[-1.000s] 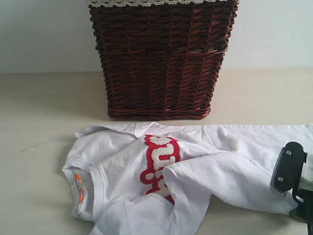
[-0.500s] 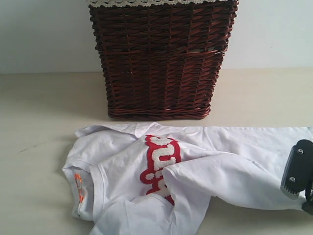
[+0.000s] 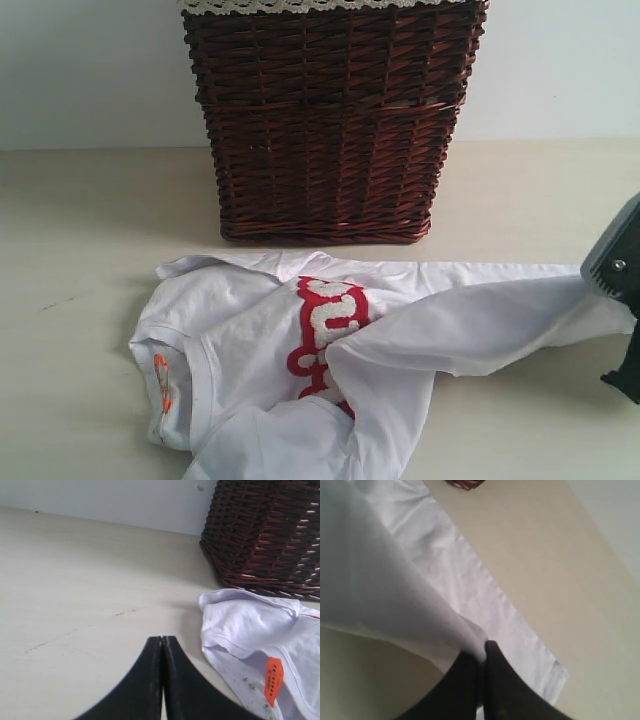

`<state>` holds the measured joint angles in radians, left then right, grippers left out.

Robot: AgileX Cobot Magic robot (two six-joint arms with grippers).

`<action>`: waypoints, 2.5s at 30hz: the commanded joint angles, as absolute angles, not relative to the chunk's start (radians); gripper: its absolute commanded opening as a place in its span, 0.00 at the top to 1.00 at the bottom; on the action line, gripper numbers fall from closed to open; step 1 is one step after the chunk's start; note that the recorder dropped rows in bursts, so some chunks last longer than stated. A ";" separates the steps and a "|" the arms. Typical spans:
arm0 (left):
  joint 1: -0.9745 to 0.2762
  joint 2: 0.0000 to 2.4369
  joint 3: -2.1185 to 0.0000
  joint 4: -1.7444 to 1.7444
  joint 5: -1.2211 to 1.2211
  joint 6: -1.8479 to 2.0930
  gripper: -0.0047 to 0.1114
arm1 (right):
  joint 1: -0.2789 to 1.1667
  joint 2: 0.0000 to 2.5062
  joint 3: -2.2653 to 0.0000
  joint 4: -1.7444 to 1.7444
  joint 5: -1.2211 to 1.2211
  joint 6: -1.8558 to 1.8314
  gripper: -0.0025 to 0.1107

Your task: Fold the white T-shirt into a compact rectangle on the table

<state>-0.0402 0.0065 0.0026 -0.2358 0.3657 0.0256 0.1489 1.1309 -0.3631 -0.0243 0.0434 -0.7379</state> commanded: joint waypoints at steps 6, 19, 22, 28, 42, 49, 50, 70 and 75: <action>-0.045 0.000 0.000 -0.243 0.363 0.025 0.96 | 0.143 1.476 -0.389 -0.024 -0.369 -0.738 0.98; -0.045 0.000 0.000 -0.243 0.363 0.025 0.96 | 0.143 1.800 -0.636 -0.022 -0.317 -0.727 0.55; -0.045 0.000 0.000 -0.243 0.363 0.025 0.96 | 0.143 1.788 -0.660 0.000 -0.305 -0.701 0.55; -0.045 0.000 0.000 -0.243 0.363 0.025 0.96 | 0.146 1.518 -0.662 -0.006 -0.033 -0.448 0.55; -0.045 0.000 0.000 -0.243 0.363 0.025 0.96 | 0.210 1.539 -0.546 0.705 0.249 -1.906 0.55; -0.045 0.000 0.000 -0.243 0.363 0.025 0.96 | 0.210 1.691 -0.546 0.898 0.145 -2.084 0.61; -0.045 0.000 0.000 -0.243 0.363 0.025 0.96 | 0.210 1.695 -0.546 0.898 0.106 -2.082 0.73; -0.045 0.000 0.000 -0.243 0.363 0.027 0.96 | 0.210 1.259 -0.546 0.207 0.834 -1.607 0.98; -0.045 0.000 0.000 -0.243 0.363 0.027 0.96 | 0.210 1.259 -0.546 0.077 1.024 -1.590 0.98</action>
